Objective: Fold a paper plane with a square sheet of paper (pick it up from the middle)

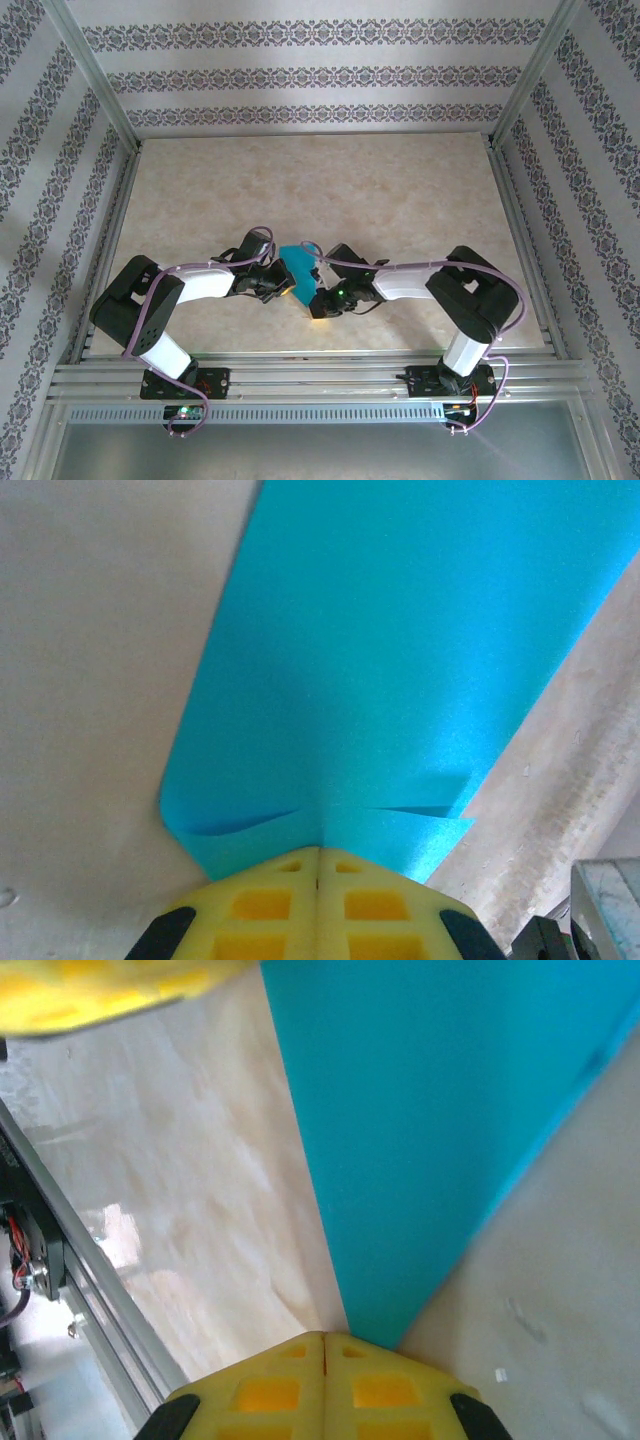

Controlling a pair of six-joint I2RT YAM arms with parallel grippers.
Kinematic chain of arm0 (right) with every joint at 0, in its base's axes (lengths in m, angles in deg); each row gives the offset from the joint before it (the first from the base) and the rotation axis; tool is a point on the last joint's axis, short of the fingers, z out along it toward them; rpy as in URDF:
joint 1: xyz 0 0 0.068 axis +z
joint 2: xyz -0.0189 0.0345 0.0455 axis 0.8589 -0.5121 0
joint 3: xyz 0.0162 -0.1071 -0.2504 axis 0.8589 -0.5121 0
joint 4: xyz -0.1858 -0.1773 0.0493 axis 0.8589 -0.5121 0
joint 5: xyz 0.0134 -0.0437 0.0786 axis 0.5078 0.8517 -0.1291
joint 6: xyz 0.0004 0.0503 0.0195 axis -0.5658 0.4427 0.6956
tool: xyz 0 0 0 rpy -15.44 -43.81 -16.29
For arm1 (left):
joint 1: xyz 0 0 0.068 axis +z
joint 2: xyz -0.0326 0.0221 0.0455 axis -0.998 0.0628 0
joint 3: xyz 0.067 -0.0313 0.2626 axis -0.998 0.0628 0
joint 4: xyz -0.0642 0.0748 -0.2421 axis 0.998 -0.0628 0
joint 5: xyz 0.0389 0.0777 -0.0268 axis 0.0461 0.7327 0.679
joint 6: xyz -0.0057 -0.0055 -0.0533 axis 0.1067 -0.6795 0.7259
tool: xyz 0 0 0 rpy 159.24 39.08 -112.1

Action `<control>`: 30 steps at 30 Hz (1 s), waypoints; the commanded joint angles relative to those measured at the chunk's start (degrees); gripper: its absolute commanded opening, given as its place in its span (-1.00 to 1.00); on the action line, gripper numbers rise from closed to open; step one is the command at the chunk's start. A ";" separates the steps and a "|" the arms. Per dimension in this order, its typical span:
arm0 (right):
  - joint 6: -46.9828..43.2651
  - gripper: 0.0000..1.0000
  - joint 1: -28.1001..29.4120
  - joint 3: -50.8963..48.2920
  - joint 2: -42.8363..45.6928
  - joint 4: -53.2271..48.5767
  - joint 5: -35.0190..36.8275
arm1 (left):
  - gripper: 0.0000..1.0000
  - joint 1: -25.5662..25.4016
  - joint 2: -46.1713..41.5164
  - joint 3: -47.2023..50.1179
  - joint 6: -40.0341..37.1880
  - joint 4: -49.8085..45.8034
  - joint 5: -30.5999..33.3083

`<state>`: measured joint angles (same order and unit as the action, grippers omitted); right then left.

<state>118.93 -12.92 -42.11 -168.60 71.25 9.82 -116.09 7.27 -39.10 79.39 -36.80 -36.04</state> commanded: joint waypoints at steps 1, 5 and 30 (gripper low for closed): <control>-1.37 -0.92 -1.39 -0.85 5.17 0.37 0.80 | -0.95 -0.82 3.90 1.16 -1.94 -7.20 4.71; -2.09 -0.90 -5.06 -0.89 9.43 1.25 5.52 | -0.95 -0.82 4.27 -1.45 -2.87 -4.07 3.37; 2.99 -1.00 -9.37 8.49 -3.84 -1.05 9.82 | -0.94 -0.54 14.80 -14.89 -6.69 -2.07 -0.02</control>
<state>120.96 -22.66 -34.59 -171.11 71.92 18.10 -116.09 21.06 -55.25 74.52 -36.73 -36.44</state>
